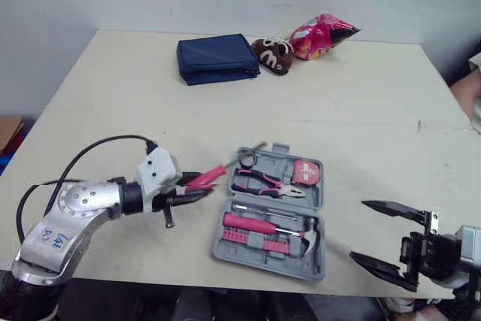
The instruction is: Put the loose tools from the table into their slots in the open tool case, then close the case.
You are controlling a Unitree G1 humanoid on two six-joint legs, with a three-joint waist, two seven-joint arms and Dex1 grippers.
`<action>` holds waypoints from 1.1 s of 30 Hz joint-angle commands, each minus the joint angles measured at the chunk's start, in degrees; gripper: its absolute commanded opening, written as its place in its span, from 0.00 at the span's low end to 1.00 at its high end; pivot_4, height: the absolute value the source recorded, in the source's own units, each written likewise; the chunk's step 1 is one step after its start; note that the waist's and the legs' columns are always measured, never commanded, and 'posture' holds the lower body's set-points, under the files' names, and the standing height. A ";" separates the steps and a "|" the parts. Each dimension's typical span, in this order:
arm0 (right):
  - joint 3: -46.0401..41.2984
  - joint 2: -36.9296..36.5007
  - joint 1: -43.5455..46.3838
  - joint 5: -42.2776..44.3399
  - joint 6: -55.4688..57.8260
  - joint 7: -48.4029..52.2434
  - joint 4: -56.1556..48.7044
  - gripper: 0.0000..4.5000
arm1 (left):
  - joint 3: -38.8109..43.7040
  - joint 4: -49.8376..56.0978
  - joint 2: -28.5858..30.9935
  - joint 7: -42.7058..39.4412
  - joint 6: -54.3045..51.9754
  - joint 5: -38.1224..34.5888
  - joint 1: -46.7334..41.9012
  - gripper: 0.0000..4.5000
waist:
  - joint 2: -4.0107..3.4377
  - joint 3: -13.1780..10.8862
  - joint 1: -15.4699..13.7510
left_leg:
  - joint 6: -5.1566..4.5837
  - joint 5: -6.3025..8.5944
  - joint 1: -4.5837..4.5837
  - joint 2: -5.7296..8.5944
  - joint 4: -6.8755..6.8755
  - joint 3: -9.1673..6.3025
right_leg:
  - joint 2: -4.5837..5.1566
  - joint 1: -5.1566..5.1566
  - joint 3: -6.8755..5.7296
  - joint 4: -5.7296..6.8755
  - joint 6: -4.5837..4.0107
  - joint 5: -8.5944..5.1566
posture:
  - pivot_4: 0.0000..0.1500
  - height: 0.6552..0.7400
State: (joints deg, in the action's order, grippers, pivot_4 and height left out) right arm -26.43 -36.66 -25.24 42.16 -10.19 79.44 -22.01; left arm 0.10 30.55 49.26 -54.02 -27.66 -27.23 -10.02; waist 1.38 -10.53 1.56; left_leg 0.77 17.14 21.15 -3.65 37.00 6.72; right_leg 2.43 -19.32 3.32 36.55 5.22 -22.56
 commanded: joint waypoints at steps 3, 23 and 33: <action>-3.26 -0.69 -4.79 -0.56 -1.35 2.46 0.39 1.00 | -12.17 2.29 1.41 -11.97 -1.45 0.35 -10.01 0.12 | 0.00 -0.01 0.00 | -0.06 0.04 0.03 -0.01 0.04 0.05 | -0.04 0.01 0.06 -0.06 0.01 0.00 | 1.00 1.00; -7.25 -0.30 -13.97 1.36 1.47 -0.37 -7.23 1.00 | -28.13 8.50 2.23 -9.65 -23.82 4.45 -20.04 0.12 | 0.00 -0.02 -0.01 | -0.08 -0.07 0.01 -0.06 0.16 -0.05 | -0.14 0.02 0.15 0.11 0.11 0.05 | 1.00 1.00; -6.94 0.05 -15.08 1.39 2.01 -2.26 -9.26 1.00 | -30.81 8.01 0.08 -6.31 -23.76 7.43 -18.65 0.12 | 0.01 -0.02 -0.06 | -0.09 -0.07 0.03 -0.05 0.16 -0.07 | -0.11 0.02 0.15 0.10 0.11 0.05 | 1.00 1.00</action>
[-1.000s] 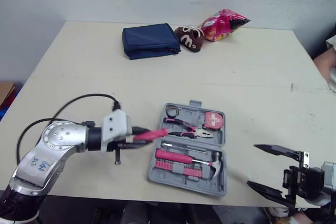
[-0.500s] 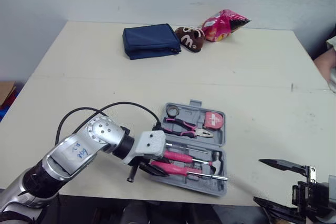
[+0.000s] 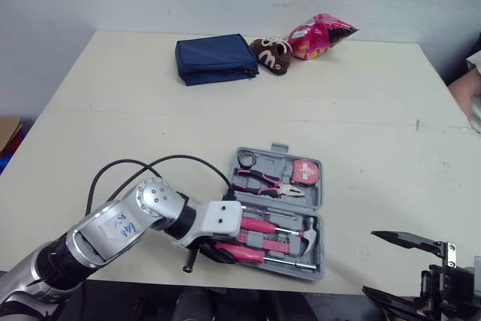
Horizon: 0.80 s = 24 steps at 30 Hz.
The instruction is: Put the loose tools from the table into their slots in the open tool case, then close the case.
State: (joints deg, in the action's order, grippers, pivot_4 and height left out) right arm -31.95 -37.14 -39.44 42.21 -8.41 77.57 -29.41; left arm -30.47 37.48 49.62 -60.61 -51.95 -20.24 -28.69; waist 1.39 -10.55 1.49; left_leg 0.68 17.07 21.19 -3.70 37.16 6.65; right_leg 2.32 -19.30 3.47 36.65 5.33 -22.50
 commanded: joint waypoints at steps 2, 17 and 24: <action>-1.14 0.50 -0.71 1.19 0.26 -0.62 -1.87 1.00 | -0.89 0.84 -0.44 0.36 0.91 1.09 0.21 0.12 | 0.00 0.00 0.04 | 0.00 0.00 -0.01 0.00 0.00 0.00 | 0.00 0.00 0.00 0.01 0.00 0.00 | 1.00 1.00; -0.47 -0.02 -0.78 1.70 4.05 -4.31 -6.82 1.00 | 3.75 -0.46 -4.85 -0.30 12.47 -0.19 3.27 0.72 | 0.00 0.00 -0.01 | 0.00 -0.01 0.00 0.01 0.01 0.00 | 0.02 0.00 -0.01 0.04 0.00 0.00 | 1.00 1.00; -0.70 -0.31 -0.77 2.44 6.31 -5.27 -8.74 1.00 | 12.57 -2.76 -7.76 -4.53 23.18 -7.26 10.00 0.72 | 0.00 0.01 0.06 | 0.01 -0.02 -0.02 0.00 0.00 -0.02 | 0.02 -0.01 -0.02 0.10 -0.01 -0.01 | 1.00 1.00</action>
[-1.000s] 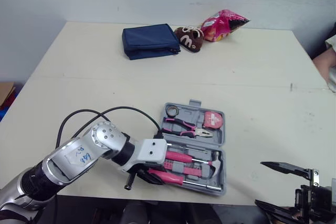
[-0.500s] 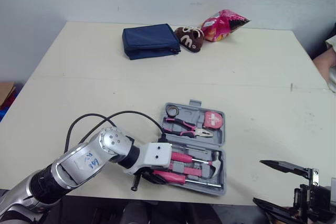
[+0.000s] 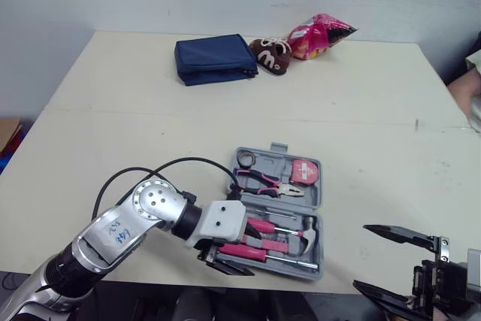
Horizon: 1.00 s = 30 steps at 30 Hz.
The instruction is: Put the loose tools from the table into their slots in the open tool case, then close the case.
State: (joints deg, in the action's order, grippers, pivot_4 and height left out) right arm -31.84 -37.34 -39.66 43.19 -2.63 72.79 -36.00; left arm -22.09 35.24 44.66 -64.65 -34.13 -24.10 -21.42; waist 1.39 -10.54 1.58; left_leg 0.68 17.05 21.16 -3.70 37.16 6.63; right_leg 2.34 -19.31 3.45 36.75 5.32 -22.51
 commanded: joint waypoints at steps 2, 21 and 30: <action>-0.79 -0.11 -0.48 1.58 0.94 -0.74 -2.42 1.00 | 5.87 -2.27 -4.77 -1.17 7.87 -5.19 5.14 0.60 | 0.00 0.00 -0.03 | -0.02 0.01 0.01 0.01 0.02 0.00 | 0.02 0.01 0.00 -0.01 0.00 0.00 | 1.00 1.00; 1.07 0.17 0.91 -0.28 2.97 -4.81 -3.83 1.00 | -5.56 -15.33 -6.97 -0.62 17.13 15.13 6.11 0.01 | 0.00 0.04 -0.01 | -0.21 0.10 -0.02 0.02 -0.01 0.00 | 0.03 0.00 -0.01 0.06 0.00 0.00 | 1.00 1.00; 1.63 0.77 0.43 -0.73 1.87 -4.73 -2.64 1.00 | -12.84 -13.19 -5.65 0.18 3.30 19.03 2.99 0.01 | -0.06 0.29 -0.11 | -0.21 0.10 -0.08 0.03 0.01 -0.02 | 0.03 0.11 -0.01 0.03 0.01 0.00 | 1.00 1.00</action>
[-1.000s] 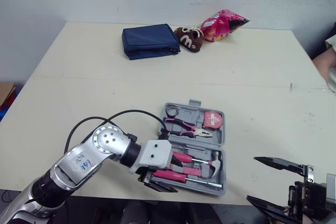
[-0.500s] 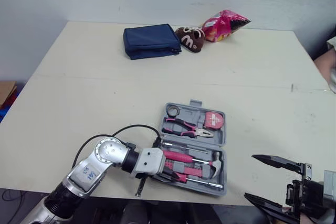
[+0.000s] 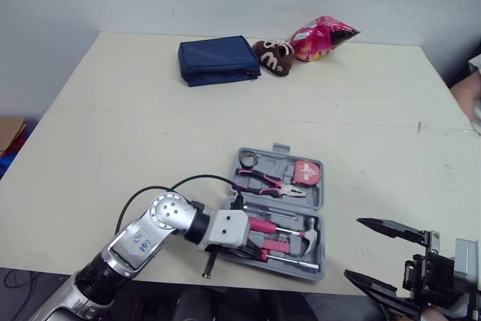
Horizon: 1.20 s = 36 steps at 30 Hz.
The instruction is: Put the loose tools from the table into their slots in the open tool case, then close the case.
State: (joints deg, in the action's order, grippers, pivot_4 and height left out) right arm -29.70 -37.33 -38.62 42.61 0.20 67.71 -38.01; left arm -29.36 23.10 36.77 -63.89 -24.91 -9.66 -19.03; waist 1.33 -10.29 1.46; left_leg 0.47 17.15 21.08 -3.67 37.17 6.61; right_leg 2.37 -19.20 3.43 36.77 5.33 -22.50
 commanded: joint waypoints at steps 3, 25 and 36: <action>-0.50 1.47 -1.30 -0.48 -1.87 1.21 0.10 1.00 | -8.47 -0.47 2.95 -0.23 -9.74 6.17 -0.45 0.01 | -0.11 0.45 0.05 | 0.01 0.00 -0.06 -0.01 -0.05 -0.02 | -0.02 0.12 -0.02 -0.11 0.00 0.00 | 1.00 1.00; -3.46 -1.69 -4.49 -12.08 5.86 -6.96 5.89 0.94 | 25.14 -5.82 4.73 -3.26 2.99 -19.35 7.24 0.00 | -0.30 1.04 0.24 | 0.08 0.41 -0.61 -0.04 -0.80 -0.15 | 0.11 0.69 -0.28 -0.94 -0.43 -0.28 | 1.00 1.00; 12.36 -5.25 14.58 -24.97 10.75 -14.54 17.26 0.01 | 21.81 -25.75 1.71 5.11 9.53 -4.15 1.20 0.00 | -0.12 0.86 -0.08 | 0.10 0.33 -0.57 -0.01 -0.92 -0.02 | 0.11 0.51 -0.22 -0.89 -0.39 -0.25 | 1.00 1.00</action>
State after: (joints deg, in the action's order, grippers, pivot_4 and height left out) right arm -18.15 -42.23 -24.65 18.58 10.66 53.60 -21.47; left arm -6.96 -2.64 39.28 -60.00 -16.07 -14.82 -16.75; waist 1.21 -9.43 1.38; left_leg 0.70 17.40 20.55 -3.68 36.27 6.60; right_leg 2.48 -18.71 3.21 35.87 4.95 -22.75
